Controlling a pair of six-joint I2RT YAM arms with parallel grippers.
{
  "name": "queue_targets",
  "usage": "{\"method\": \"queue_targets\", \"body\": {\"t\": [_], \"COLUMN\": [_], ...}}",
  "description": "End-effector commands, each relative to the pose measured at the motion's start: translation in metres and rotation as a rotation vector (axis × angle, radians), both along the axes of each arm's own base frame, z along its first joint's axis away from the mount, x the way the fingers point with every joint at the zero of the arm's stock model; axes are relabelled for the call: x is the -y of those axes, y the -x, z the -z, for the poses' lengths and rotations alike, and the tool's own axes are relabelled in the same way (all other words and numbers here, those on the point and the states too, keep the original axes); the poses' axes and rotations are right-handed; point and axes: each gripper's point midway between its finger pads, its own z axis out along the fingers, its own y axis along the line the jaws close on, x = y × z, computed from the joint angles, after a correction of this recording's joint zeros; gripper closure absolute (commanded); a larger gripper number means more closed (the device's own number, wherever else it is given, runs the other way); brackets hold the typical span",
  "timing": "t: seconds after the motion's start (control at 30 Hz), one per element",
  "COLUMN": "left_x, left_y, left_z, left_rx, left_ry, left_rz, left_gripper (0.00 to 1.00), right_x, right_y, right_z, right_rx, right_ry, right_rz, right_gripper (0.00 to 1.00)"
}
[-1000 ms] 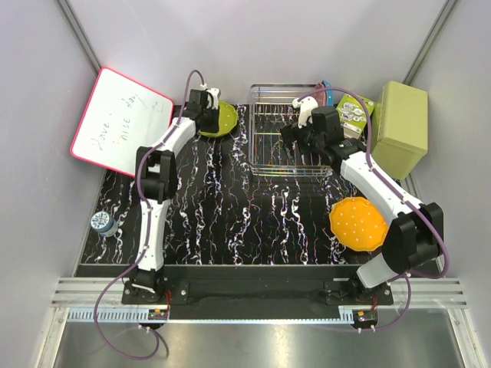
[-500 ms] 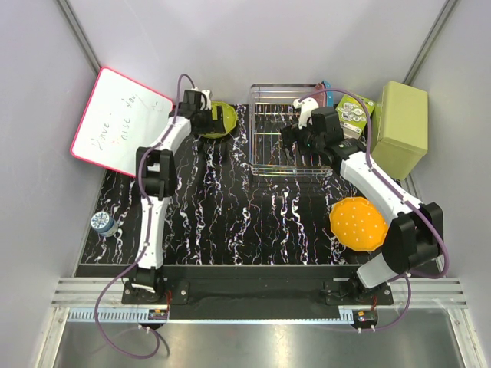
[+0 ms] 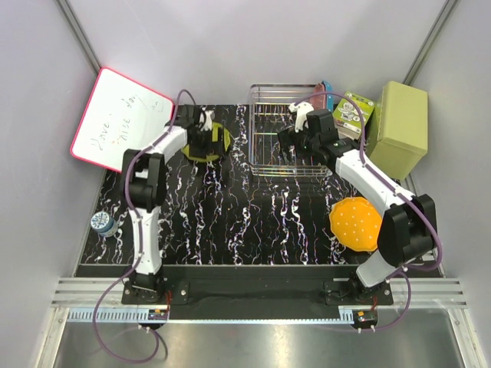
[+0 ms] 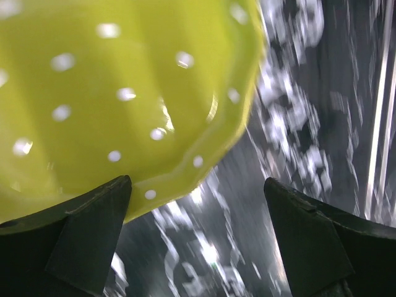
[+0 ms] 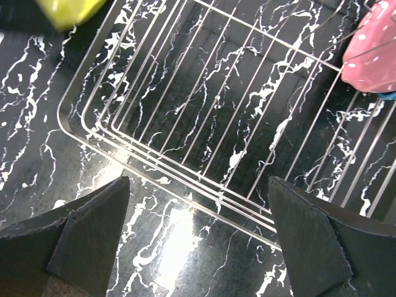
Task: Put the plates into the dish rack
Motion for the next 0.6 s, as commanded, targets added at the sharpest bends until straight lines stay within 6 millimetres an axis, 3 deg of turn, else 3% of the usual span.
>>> {"method": "queue_targets", "body": {"t": [0.0,0.07,0.1,0.13,0.17,0.2,0.23,0.27,0.33,0.37,0.5,0.57], "left_x": [0.007,0.006,0.011,0.014,0.017,0.021,0.026,0.031,0.042,0.047,0.067,0.081], "left_y": [0.146,0.180,0.190,0.201,0.224,0.232,0.241,0.265,0.281,0.304,0.338,0.329], "left_z": [0.033,0.035,0.023,0.020,0.024,0.015,0.013,0.019,0.012,0.017,0.015,0.006], "left_rx": [-0.486,-0.536,-0.520,-0.531,-0.577,-0.563,-0.557,-0.592,-0.560,-0.591,-0.588,-0.538], "left_ry": [0.030,0.018,0.022,0.033,0.031,0.045,0.065,0.053,0.069,0.062,0.087,0.128], "left_rz": [-0.008,0.009,0.033,0.045,0.052,0.060,0.074,0.093,0.113,0.143,0.231,0.278], "left_gripper": [0.01,0.01,0.01,0.01,0.01,0.01,0.01,0.01,0.01,0.01,0.01,0.01], "right_x": [-0.010,-0.011,-0.011,-0.010,-0.010,-0.010,-0.010,-0.009,-0.008,-0.007,0.004,0.010], "right_y": [-0.006,-0.004,-0.003,-0.001,0.001,0.003,0.008,0.011,0.024,0.029,0.053,0.067], "right_z": [-0.028,-0.033,-0.034,-0.037,-0.038,-0.039,-0.040,-0.040,-0.040,-0.039,-0.031,-0.027], "right_rx": [0.043,0.045,0.045,0.050,0.051,0.049,0.050,0.047,0.040,0.036,0.024,0.025], "right_ry": [-0.067,-0.073,-0.073,-0.077,-0.080,-0.088,-0.097,-0.103,-0.126,-0.131,-0.133,-0.131], "right_rz": [-0.022,-0.028,-0.028,-0.030,-0.031,-0.029,-0.033,-0.035,-0.035,-0.036,-0.029,-0.025], "right_gripper": [0.01,0.00,0.00,0.01,0.01,0.00,0.00,0.00,0.00,0.00,0.01,0.01]}}
